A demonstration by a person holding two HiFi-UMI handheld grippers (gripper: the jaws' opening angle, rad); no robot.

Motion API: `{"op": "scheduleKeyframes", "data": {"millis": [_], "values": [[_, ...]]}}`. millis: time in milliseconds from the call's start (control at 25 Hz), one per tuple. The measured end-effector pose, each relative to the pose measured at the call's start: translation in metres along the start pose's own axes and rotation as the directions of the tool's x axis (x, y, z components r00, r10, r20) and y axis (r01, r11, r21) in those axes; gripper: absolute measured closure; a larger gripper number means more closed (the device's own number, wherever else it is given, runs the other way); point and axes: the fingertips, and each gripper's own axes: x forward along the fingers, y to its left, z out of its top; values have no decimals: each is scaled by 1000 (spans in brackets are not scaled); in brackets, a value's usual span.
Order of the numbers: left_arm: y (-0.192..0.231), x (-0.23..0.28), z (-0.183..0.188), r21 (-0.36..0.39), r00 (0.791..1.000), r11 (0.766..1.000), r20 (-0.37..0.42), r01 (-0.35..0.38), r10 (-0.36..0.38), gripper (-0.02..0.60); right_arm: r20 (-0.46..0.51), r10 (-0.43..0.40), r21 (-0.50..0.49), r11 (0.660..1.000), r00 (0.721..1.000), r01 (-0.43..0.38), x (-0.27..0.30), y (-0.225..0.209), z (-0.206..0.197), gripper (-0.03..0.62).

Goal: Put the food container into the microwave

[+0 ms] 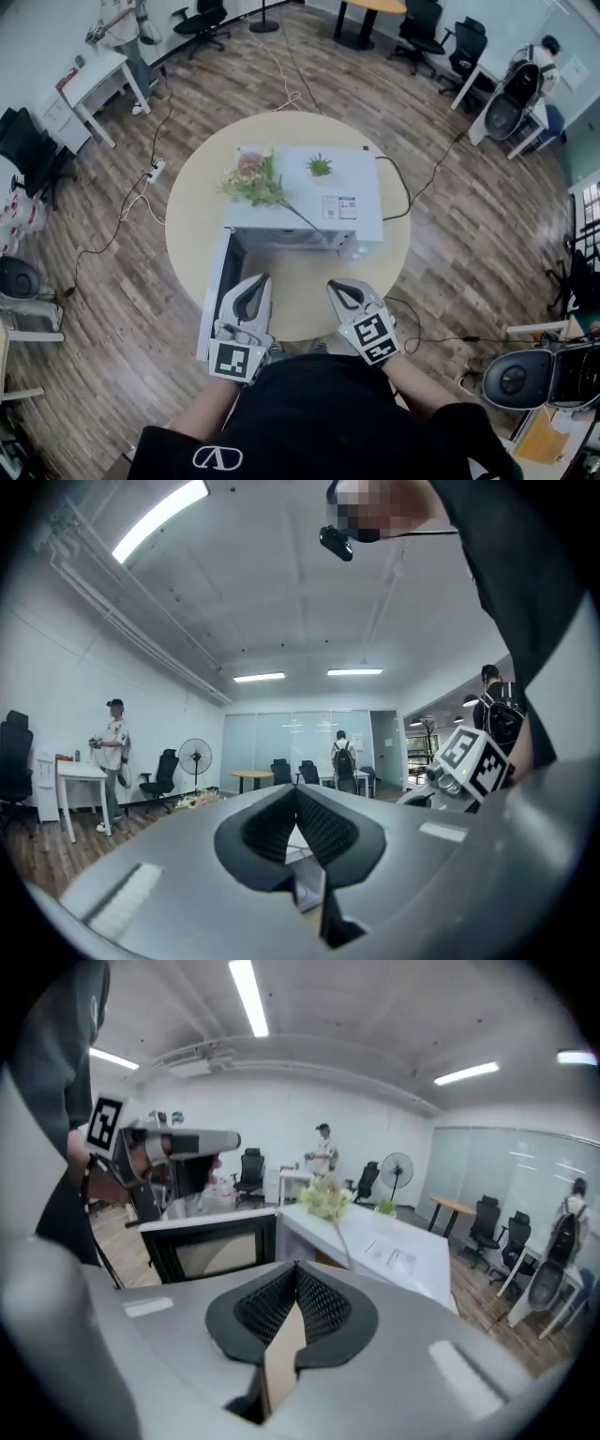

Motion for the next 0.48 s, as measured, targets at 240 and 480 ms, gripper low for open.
{"op": "scheduleKeyframes", "data": {"millis": [240, 480], "values": [[-14, 25, 46, 58, 994, 997, 91, 51, -57, 581, 373, -185, 4, 980, 909, 198, -64, -28, 82, 585], [-18, 29, 74, 87, 988, 995, 143, 40, -52, 581, 599, -280, 29, 944, 750, 330, -121, -42, 129, 585]]}}
